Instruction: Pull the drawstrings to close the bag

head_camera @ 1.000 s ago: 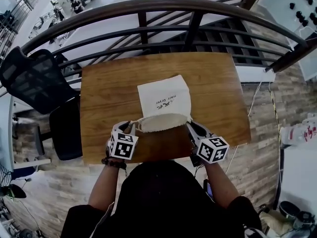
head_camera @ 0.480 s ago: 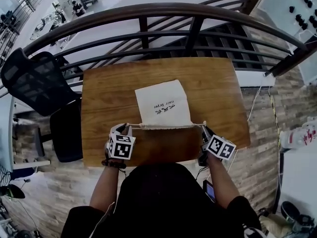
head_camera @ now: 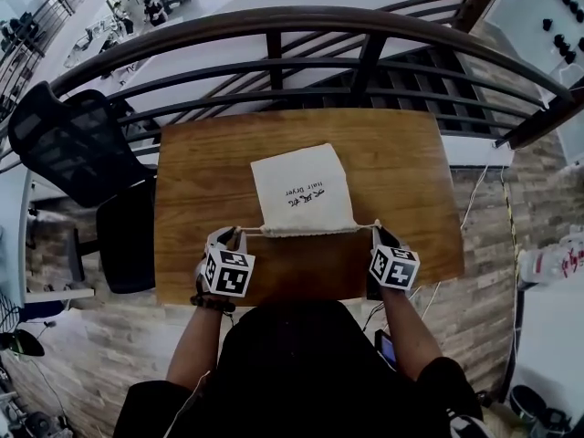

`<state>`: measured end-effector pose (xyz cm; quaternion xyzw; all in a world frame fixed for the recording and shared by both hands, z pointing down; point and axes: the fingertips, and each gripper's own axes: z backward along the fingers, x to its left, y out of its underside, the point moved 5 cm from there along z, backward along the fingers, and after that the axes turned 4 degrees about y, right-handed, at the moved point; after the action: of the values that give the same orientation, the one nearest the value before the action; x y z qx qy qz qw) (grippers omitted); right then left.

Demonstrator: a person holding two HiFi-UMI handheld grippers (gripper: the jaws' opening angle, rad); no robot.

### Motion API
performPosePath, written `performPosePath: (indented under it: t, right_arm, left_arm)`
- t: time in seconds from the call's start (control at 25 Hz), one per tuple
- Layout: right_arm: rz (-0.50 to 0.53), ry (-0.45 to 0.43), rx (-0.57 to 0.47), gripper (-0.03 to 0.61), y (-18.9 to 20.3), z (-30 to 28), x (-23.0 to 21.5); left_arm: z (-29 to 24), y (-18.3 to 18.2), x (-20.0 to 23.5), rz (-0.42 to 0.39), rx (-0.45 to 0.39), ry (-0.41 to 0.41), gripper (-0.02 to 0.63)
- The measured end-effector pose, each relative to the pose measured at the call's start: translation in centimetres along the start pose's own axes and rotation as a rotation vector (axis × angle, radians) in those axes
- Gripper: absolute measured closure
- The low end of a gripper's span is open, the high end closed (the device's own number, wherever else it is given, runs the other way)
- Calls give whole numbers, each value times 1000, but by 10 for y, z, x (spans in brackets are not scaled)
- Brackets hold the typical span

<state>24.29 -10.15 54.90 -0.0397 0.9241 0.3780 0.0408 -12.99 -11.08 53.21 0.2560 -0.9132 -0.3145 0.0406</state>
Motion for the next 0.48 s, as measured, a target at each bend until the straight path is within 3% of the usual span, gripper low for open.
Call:
performPosePath:
  t: [0.32,0.48]
  right_arm:
    - [-31,84,21,554,-1,-13,-26]
    - [-11,94,18,554,-2,-15,-23]
  left_arm:
    - [4,15,26,79,4,-81,551]
    - [4,23,26,71,17,-100,551]
